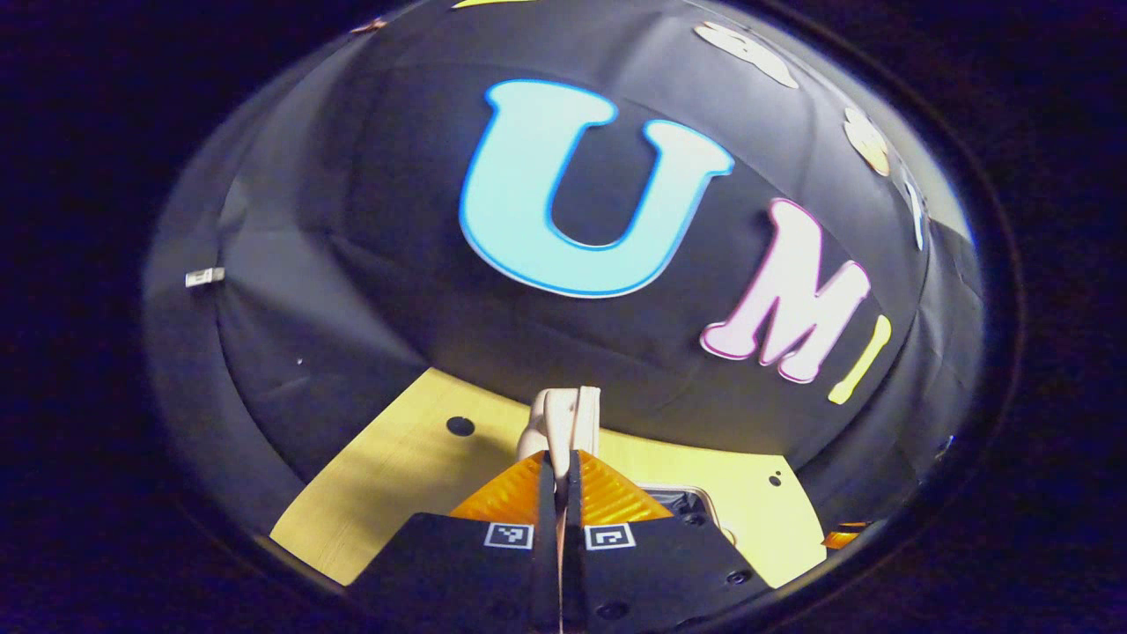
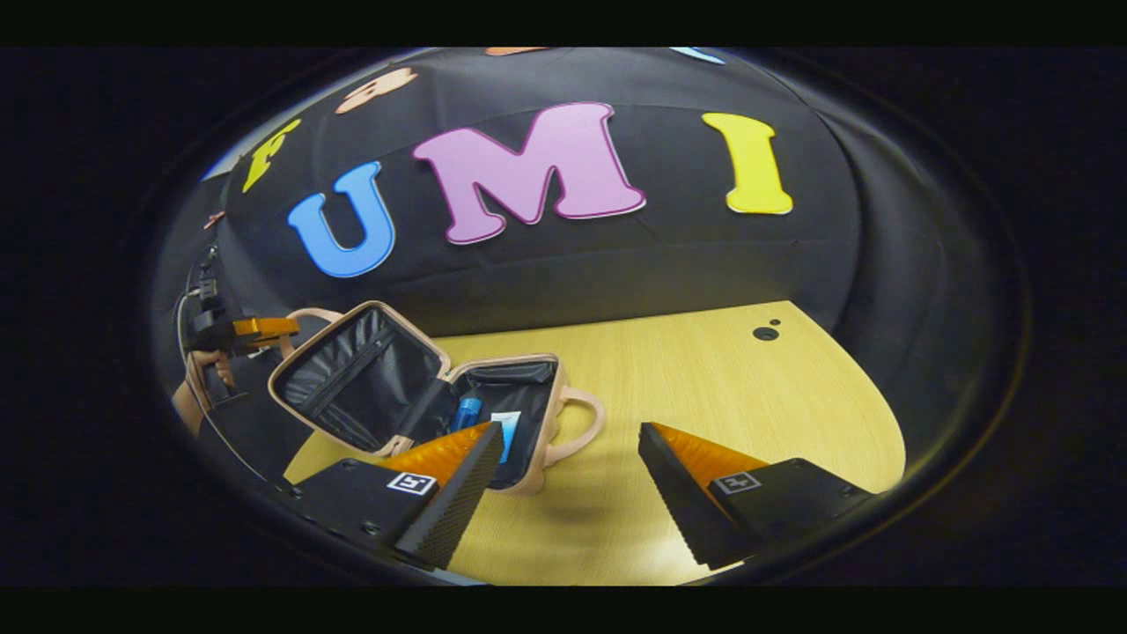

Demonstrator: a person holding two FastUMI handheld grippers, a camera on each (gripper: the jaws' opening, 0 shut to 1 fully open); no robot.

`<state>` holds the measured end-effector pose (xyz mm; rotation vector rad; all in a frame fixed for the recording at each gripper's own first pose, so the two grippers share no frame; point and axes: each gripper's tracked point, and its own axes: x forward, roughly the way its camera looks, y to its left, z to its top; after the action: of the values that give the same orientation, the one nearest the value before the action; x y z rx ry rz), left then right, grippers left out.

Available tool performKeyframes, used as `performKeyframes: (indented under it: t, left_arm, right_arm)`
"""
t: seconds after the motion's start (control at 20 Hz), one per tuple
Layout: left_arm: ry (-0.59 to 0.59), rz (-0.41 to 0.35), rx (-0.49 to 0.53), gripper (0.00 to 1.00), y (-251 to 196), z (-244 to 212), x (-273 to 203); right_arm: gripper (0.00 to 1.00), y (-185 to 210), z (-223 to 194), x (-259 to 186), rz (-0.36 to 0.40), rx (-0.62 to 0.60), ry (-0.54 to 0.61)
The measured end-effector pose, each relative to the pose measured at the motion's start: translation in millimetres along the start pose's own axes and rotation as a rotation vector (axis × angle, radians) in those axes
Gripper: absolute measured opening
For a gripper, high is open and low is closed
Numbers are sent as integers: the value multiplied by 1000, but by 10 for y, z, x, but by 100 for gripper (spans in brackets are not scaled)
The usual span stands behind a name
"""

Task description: First open the suitcase, pack the skin care products into it, and then close the suitcase.

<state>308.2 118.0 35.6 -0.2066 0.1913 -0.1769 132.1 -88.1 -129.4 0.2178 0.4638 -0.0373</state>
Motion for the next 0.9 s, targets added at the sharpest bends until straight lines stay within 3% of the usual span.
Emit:
performKeyframes:
  t: [0.1, 0.25, 0.35, 0.45, 0.6, 0.9]
  left_arm:
    - [-32, 21, 86, 7, -331, 76, -197]
    - [-34, -8, 213, 3, -1006, -129, -237]
    - [4, -68, 221, 6, -1553, -366, -134]
    - [55, -80, 247, 7, -2023, -746, 50]
    - [106, -72, 393, 7, -2406, -1345, 293]
    - [255, -95, 446, 7, -2746, -2357, 664]
  right_arm:
    - [98, -142, 37, 21, 11, 3, 9]
    - [97, -304, 132, -27, 28, -5, -11]
    - [97, -435, 168, -66, 37, 8, -19]
    - [97, -522, 100, -71, 61, -9, 6]
    - [97, -661, 34, -83, 88, -85, 37]
    - [97, -1041, -47, -167, 49, -74, 60]
